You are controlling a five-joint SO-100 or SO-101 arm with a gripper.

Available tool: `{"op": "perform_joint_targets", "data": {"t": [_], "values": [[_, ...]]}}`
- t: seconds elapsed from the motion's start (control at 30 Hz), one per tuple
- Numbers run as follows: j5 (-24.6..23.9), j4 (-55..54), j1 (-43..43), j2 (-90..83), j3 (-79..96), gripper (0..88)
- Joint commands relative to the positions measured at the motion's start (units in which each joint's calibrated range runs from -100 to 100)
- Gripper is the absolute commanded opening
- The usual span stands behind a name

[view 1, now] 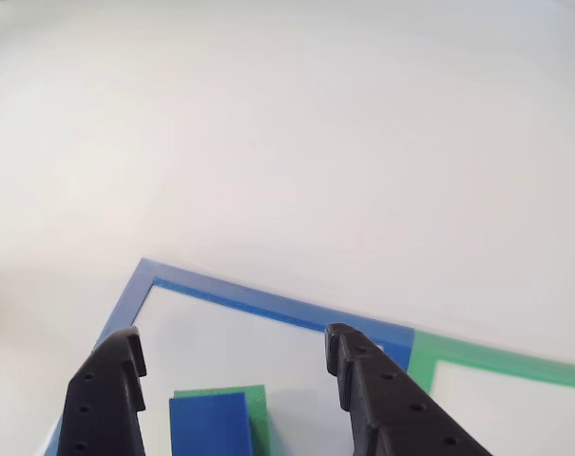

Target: Tower of hanoi

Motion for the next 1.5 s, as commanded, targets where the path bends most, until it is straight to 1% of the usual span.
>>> {"op": "perform_joint_targets", "data": {"t": [0.0, 0.17, 0.23, 0.37, 0.43, 0.6, 0.67, 0.9, 1.13, 1.27, 1.47], "values": [[0.0, 19.24, 2.51, -13.04, -7.3, 13.9], [0.0, 44.57, 5.71, -25.38, -15.21, 2.6], [0.0, 54.77, 7.46, -28.51, -19.75, 0.1], [0.0, 75.74, 12.11, -30.27, -33.56, 0.0], [0.0, 83.83, 14.71, -29.47, -41.1, 0.0], [0.0, 101.72, 21.49, -25.62, -60.55, 0.0], [0.0, 106.82, 23.93, -23.78, -67.45, 0.0], [0.0, 112.72, 29.65, -20.98, -78.18, 0.1], [0.0, 111.75, 36.44, -20.89, -77.36, 3.4], [0.0, 106.57, 41.47, -21.78, -70.54, 8.0], [0.0, 90.06, 47.34, -25.06, -52.19, 14.7]]}}
